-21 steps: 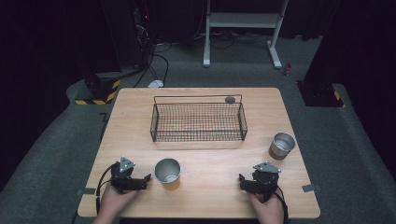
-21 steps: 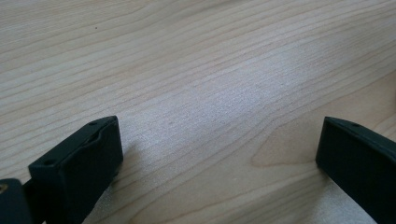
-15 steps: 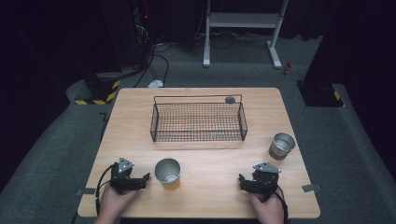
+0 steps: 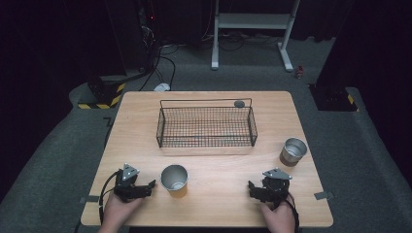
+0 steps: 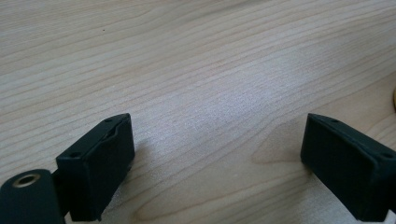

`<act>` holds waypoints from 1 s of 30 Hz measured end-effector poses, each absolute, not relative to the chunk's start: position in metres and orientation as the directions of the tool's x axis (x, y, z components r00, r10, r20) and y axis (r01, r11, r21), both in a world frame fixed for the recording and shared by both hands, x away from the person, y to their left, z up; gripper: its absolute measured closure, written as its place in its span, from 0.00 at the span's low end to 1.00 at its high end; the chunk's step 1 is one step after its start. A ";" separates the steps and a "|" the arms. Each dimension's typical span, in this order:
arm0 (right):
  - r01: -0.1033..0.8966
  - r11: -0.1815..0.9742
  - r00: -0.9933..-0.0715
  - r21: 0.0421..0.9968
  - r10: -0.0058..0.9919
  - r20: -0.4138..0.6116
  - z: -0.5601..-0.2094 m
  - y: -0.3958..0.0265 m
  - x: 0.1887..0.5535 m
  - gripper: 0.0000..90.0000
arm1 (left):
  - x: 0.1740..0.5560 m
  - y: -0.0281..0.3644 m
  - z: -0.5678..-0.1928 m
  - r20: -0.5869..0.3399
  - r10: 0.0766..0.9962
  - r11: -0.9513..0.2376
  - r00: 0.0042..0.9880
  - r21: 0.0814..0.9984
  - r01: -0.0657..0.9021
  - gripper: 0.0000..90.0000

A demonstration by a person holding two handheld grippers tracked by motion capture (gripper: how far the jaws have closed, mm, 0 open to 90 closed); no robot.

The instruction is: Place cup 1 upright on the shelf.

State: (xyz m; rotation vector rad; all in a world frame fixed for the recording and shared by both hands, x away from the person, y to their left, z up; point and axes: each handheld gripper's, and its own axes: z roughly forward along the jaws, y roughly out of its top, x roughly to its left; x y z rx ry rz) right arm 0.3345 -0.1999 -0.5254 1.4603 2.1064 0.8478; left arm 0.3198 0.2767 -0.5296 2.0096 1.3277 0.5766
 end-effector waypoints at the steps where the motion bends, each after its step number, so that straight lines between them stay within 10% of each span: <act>1: 0.669 0.255 -0.347 0.698 0.938 -0.010 -0.525 -0.200 0.335 0.09 | 0.320 0.277 -0.530 0.006 0.922 -0.272 0.387 0.720 0.638 0.10; 30: 0.665 0.257 -0.349 0.701 0.937 -0.013 -0.526 -0.199 0.335 0.09 | 0.314 0.280 -0.512 -0.031 0.899 -0.261 0.436 0.763 0.592 0.06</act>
